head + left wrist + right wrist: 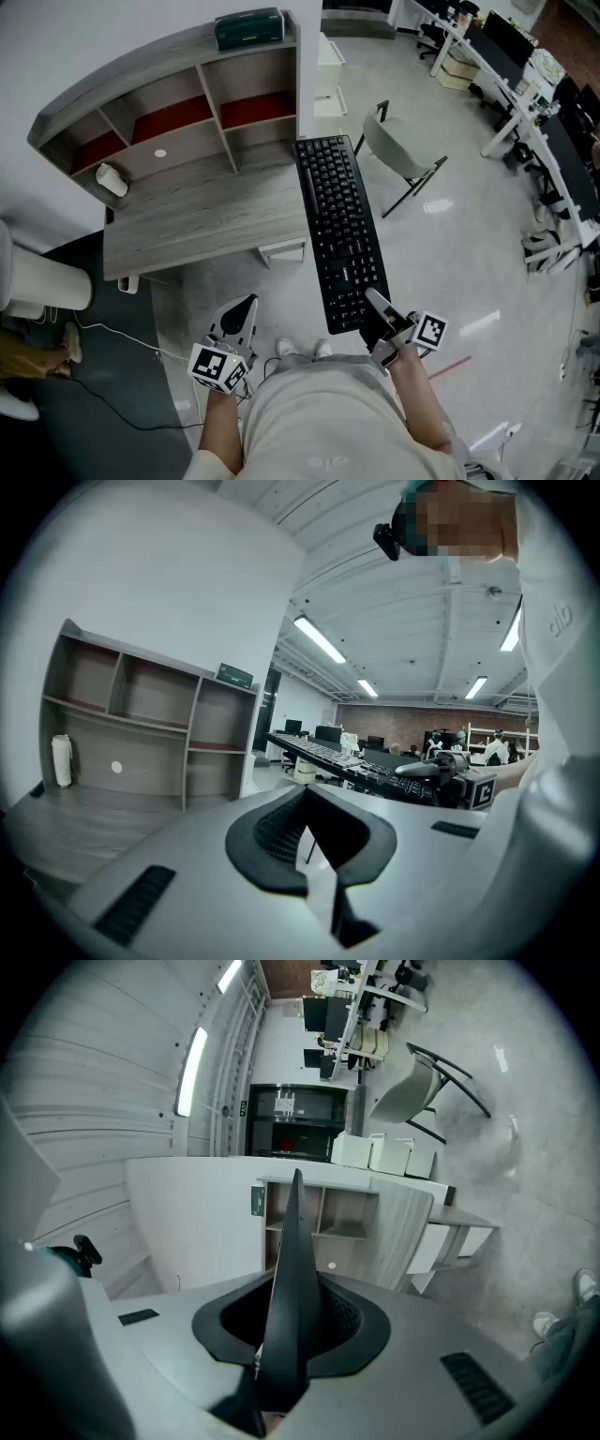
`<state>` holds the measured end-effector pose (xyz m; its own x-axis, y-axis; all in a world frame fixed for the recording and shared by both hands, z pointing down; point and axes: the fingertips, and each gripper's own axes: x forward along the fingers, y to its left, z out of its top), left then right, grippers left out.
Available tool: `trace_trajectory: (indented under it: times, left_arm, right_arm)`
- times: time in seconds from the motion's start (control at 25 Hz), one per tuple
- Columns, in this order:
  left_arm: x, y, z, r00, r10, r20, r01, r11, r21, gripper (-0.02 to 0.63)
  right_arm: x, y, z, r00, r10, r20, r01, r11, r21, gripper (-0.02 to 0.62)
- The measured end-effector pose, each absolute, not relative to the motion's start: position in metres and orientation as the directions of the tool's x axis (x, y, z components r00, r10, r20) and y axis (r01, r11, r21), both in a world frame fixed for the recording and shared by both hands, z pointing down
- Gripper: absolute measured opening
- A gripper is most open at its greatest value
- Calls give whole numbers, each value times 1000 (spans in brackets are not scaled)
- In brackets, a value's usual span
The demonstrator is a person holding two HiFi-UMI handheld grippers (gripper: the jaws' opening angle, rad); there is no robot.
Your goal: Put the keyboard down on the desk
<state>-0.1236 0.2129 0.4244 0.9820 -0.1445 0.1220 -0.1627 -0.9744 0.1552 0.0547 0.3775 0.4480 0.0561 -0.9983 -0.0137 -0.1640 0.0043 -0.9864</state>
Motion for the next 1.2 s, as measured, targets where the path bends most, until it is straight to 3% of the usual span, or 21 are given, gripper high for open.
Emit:
trace_trajectory:
  times: [0.8,1.2]
  left_arm:
    - [-132,214,428,980,-126,154,-151,-974,168,15]
    - [-132,120,465,974,-126,189,-161,-970,182,15]
  right_arm:
    - [55,380,448,73,-997,4,-147,-15,-989,115]
    - [63,288,490,62,-997,56,-122,-63,-990,115]
